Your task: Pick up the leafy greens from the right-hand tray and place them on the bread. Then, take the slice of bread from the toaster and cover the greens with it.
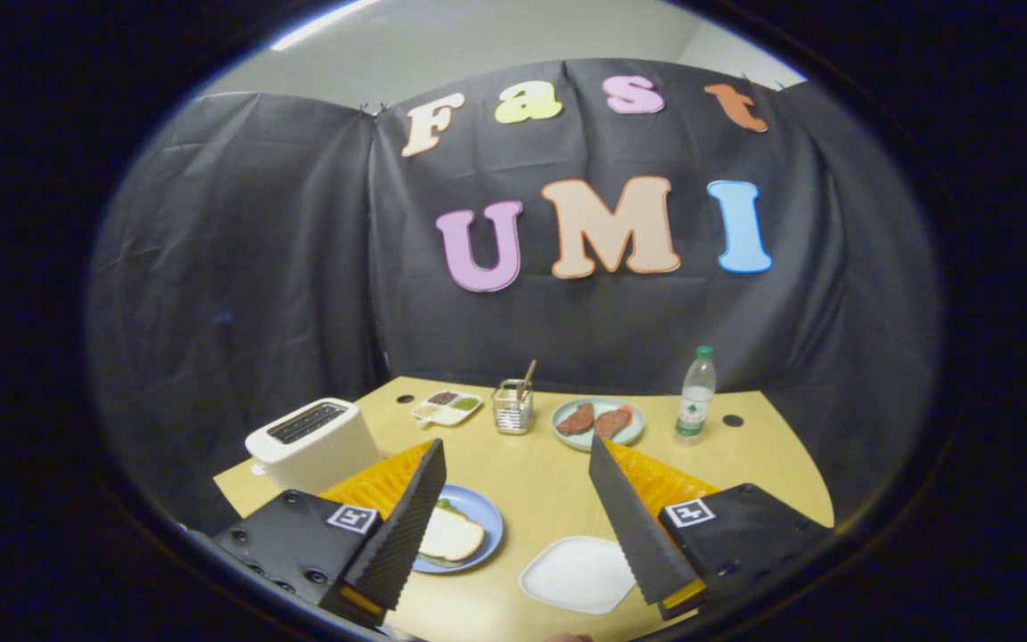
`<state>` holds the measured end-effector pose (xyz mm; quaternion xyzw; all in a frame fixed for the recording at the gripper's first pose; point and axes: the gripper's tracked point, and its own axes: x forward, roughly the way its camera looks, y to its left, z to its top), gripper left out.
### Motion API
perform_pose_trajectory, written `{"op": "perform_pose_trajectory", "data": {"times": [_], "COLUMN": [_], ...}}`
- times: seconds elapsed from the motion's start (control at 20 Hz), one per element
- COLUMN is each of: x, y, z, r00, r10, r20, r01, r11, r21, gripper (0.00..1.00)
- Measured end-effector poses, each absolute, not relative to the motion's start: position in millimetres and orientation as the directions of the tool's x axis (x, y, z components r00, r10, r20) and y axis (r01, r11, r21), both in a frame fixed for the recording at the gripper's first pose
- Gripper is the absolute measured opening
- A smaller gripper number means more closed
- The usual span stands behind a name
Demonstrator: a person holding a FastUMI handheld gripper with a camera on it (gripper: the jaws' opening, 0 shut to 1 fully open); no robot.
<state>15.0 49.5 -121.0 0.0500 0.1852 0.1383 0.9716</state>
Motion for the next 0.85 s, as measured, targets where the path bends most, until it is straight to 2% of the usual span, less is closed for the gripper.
{"op": "perform_pose_trajectory", "data": {"times": [0.4, 0.85], "x": [-6, -4], "y": [-24, -73], "z": [-79, -41], "r00": [0.969, 0.992], "r10": [0.117, 0.011], "r20": [-0.216, -0.128], "r01": [-0.121, -0.006], "r11": [0.993, 0.999], "r21": [-0.004, 0.035], "gripper": [1.00, 1.00]}}
